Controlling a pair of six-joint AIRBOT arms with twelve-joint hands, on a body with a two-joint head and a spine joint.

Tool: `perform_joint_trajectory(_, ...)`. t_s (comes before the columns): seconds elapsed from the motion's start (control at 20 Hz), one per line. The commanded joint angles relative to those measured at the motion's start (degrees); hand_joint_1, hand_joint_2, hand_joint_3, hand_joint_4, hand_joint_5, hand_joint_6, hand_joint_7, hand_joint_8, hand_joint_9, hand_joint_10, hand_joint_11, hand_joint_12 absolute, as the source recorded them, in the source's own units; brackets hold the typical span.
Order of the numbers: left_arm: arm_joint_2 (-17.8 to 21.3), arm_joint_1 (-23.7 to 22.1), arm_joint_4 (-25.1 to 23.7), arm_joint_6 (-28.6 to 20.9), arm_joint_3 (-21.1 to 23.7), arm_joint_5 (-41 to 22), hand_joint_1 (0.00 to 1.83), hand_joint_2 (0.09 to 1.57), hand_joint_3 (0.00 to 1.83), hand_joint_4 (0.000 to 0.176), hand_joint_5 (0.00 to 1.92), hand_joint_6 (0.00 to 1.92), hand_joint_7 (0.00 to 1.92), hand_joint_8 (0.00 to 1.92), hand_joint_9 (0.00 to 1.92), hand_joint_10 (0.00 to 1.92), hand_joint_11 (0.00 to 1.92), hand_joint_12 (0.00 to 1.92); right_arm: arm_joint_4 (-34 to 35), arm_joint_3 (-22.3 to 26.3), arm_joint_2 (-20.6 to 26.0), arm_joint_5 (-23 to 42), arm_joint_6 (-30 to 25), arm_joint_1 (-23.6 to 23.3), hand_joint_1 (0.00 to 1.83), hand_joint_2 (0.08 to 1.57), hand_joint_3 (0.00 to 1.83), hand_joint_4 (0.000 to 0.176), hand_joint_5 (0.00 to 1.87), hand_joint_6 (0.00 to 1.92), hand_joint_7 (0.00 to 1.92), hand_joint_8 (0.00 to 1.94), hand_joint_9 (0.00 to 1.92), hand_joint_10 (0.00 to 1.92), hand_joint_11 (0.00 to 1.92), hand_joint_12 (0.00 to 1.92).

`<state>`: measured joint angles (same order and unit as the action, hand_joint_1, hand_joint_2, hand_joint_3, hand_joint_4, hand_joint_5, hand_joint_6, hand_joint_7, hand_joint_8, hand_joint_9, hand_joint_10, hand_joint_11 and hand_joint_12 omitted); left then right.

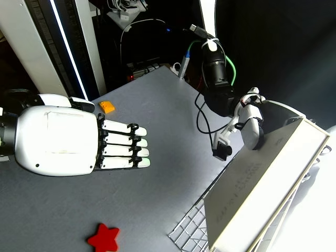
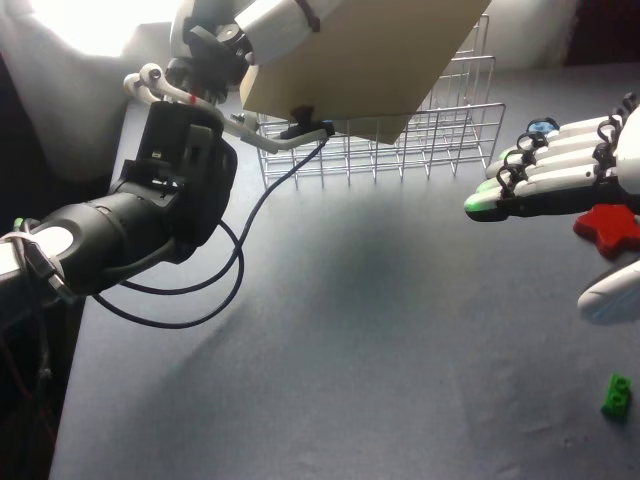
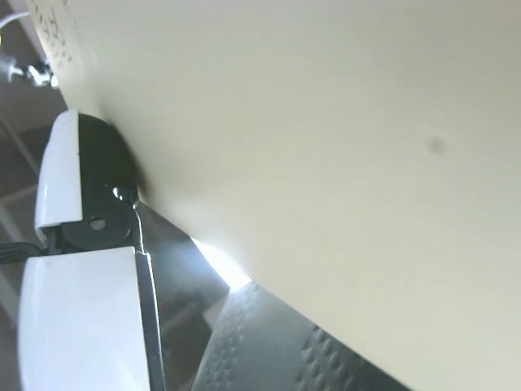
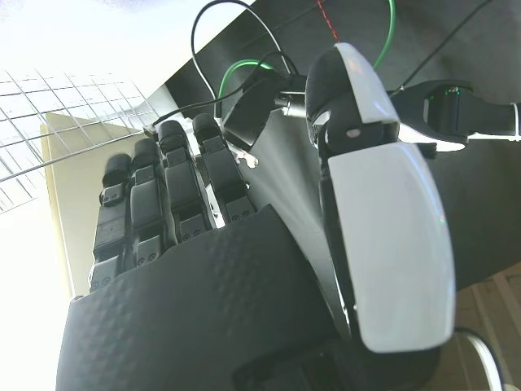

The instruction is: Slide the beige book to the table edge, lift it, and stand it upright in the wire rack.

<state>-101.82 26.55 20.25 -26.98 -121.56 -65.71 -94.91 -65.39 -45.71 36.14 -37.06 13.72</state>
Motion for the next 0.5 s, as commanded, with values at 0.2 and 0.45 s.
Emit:
perform_joint_trajectory(0.2, -0.2, 0.3, 1.0, -0.8, -0.8, -5.7, 1.2, 1.21, 0.0, 0.0, 0.74, 1.22, 0.9, 1.33, 0.9, 1.26, 0.66, 1.66, 3.6, -0.1, 0.2, 0.7, -0.1, -0.9, 0.07, 1.19, 0.0, 0.0, 0.03, 0.0, 0.07, 0.0, 0.02, 0.0, 0.0, 0.04)
perform_joint_trajectory(0.45, -0.3, -1.0, 0.2, -1.0, -1.5, -5.0, 1.2, 1.21, 0.0, 0.0, 0.72, 1.25, 0.91, 1.3, 0.85, 1.24, 0.62, 1.66, 3.6, -0.1, 0.2, 0.7, 0.0, -0.9, 0.08, 1.17, 0.0, 0.0, 0.06, 0.0, 0.08, 0.0, 0.04, 0.0, 0.0, 0.03)
